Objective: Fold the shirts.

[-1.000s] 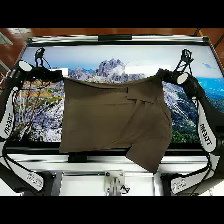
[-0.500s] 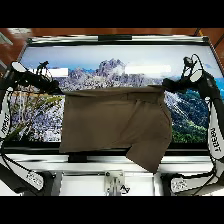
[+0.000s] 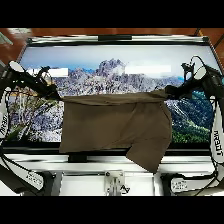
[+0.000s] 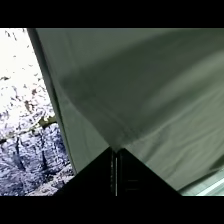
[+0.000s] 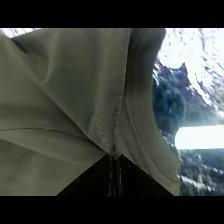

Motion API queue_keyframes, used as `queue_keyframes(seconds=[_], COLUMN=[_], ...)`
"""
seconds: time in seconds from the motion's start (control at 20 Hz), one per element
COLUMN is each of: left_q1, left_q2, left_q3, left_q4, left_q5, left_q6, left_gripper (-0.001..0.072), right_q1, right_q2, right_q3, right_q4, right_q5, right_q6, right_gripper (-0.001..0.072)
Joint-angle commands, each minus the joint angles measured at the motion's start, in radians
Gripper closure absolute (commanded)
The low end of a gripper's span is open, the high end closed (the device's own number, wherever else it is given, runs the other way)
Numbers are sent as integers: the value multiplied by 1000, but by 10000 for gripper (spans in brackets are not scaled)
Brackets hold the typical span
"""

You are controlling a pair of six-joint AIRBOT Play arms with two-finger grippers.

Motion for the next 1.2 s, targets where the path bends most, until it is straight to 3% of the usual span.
queue_keyframes(seconds=[0.0, 0.4, 0.95, 1.0, 1.05, 1.1, 1.15], left_q1=[0, -18, -43, -43, -42, -39, -29], left_q2=[2, 1, 1, 2, 4, 10, 21], left_q3=[0, -64, -111, -111, -111, -111, -111], left_q4=[3, 87, 95, 95, 95, 99, 101], left_q5=[-52, -71, -5, -6, -13, -23, -23], left_q6=[4, -37, -51, -52, -56, -74, -87], left_gripper=[675, 676, 674, 599, 336, 142, 149], right_q1=[0, 9, 14, 14, 14, 14, 14], right_q2=[-4, -44, -97, -97, -96, -95, -88], right_q3=[11, 11, 11, 15, 28, 52, 79], right_q4=[-62, -66, -37, -45, -51, -65, -92], right_q5=[105, 185, 213, 213, 226, 254, 291], right_q6=[39, 136, 143, 132, 97, 68, 54], right_gripper=[654, 654, 644, 554, 333, 194, 194])
